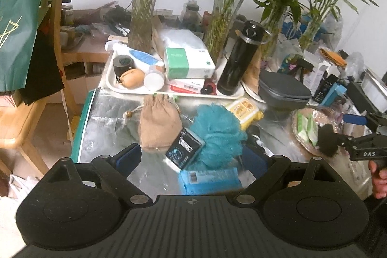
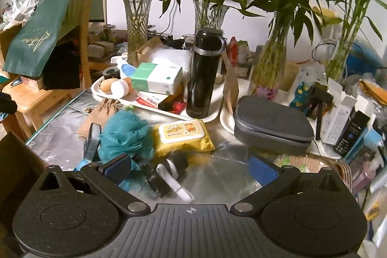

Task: Organize soft objects
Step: 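Move the right tool to the black roll and grasp its white strap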

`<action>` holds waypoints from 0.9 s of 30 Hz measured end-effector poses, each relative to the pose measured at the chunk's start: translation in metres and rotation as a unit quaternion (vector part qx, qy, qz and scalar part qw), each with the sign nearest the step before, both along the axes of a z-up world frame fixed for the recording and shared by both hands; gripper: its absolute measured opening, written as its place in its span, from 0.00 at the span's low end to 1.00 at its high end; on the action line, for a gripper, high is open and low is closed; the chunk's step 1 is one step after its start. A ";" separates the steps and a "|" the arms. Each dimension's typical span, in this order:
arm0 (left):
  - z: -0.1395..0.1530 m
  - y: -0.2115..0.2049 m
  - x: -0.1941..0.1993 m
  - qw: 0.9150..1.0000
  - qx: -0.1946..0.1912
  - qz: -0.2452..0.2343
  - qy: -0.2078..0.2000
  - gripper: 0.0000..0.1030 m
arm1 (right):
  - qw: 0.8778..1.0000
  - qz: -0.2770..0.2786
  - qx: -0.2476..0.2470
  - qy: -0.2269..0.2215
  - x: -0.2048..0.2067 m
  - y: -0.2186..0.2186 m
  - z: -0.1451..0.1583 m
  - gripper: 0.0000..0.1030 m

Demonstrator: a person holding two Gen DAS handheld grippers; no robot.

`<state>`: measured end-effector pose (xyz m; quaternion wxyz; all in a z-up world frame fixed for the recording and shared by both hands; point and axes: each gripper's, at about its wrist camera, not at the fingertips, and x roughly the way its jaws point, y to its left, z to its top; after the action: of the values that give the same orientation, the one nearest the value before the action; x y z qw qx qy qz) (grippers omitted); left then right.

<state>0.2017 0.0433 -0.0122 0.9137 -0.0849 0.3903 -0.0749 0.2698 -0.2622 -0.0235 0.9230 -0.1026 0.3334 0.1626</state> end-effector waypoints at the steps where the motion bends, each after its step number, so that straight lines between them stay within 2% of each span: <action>1: -0.001 0.001 0.003 1.000 0.000 0.001 0.000 0.89 | 1.000 0.001 -0.001 -0.001 0.003 -0.001 -0.003 1.00; 4: -0.004 0.003 0.013 1.000 0.000 0.004 -0.003 0.89 | 1.000 0.001 -0.006 -0.003 0.012 -0.002 -0.013 1.00; 8: -0.011 0.005 0.026 1.000 0.013 0.006 -0.008 0.89 | 0.999 0.000 -0.045 -0.005 0.020 0.004 -0.028 1.00; 17: -0.031 0.015 0.044 1.000 0.025 0.016 -0.004 0.89 | 0.997 0.050 -0.063 0.014 0.042 0.008 -0.055 0.99; 21: -0.032 0.018 0.044 1.000 0.019 0.022 0.001 0.89 | 0.994 0.062 -0.075 0.040 0.057 0.008 -0.069 0.86; 22: -0.032 0.019 0.044 1.000 0.017 0.022 0.002 0.89 | 0.993 0.069 -0.079 0.047 0.060 0.008 -0.074 0.86; 27: -0.029 0.019 0.044 1.000 0.013 0.023 0.001 0.89 | 0.983 0.128 -0.102 0.079 0.065 0.018 -0.098 0.75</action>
<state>0.2458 0.0626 -0.0415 0.9160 -0.0817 0.3899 -0.0482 0.3352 -0.2440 -0.1218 0.8501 -0.2250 0.4041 0.2518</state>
